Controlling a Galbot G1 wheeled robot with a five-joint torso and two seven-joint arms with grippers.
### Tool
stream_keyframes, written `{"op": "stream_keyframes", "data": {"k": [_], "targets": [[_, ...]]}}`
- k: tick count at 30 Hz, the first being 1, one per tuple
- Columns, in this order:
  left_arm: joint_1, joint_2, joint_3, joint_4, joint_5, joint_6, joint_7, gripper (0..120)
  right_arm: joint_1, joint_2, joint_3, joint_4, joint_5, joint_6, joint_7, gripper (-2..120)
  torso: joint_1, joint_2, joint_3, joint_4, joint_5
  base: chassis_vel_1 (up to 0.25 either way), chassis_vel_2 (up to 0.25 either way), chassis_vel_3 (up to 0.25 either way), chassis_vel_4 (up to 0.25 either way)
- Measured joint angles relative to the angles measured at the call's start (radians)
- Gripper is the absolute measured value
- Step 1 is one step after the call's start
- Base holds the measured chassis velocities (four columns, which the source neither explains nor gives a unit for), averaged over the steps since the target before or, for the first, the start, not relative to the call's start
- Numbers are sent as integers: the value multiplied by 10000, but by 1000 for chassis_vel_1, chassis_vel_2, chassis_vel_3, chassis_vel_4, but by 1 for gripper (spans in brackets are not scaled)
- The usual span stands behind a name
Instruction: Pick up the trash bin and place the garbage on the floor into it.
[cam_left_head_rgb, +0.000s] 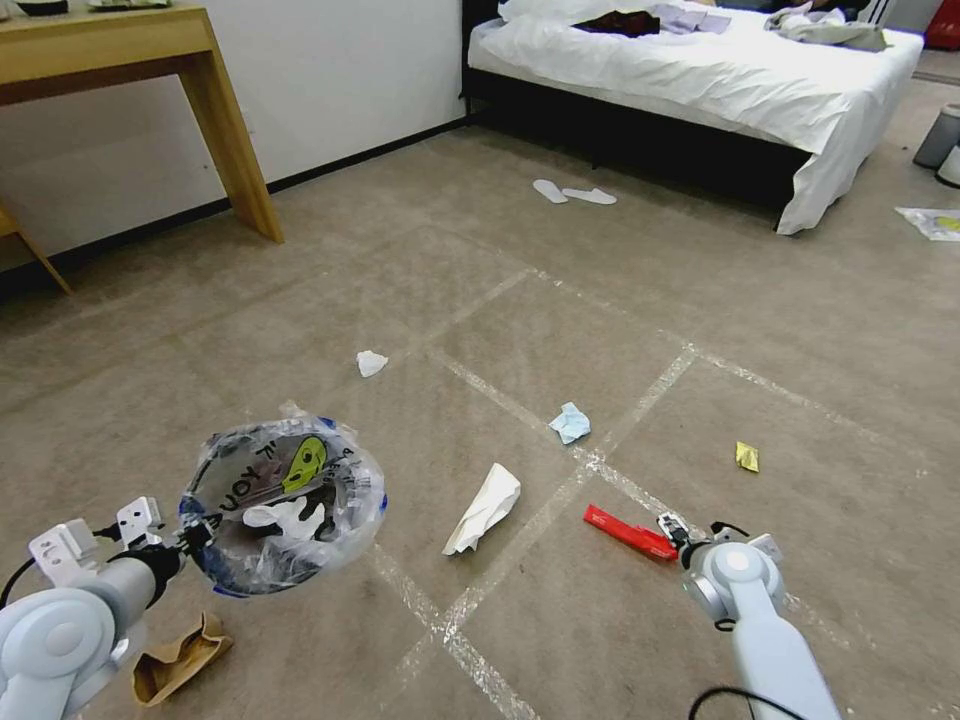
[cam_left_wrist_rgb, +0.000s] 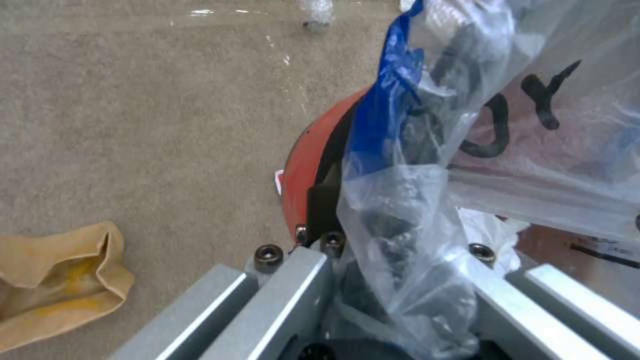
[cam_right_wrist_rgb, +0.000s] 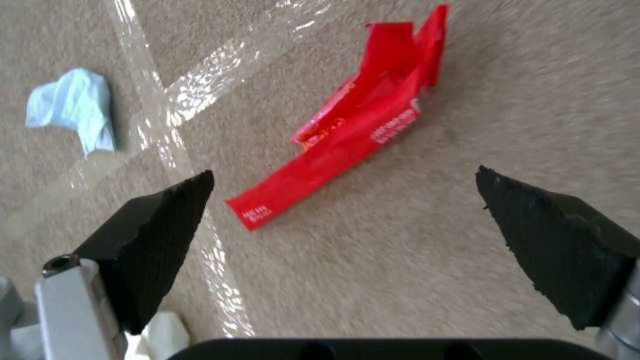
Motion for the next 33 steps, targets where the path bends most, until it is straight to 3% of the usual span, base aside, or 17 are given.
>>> {"op": "stream_keyframes", "data": {"k": [11, 33], "targets": [[317, -28, -361, -217, -20, -29, 5, 0, 1101, 304, 260, -2301, -646, 283, -1168, 100, -2, 0, -1, 0, 0, 0, 0, 0, 0], [274, 42, -395, -189, -97, -43, 16, 0, 2199, 416, 761, -4343, -1220, 353, -2271, 85, -2, 0, -1, 0, 0, 0, 0, 0, 0]]}}
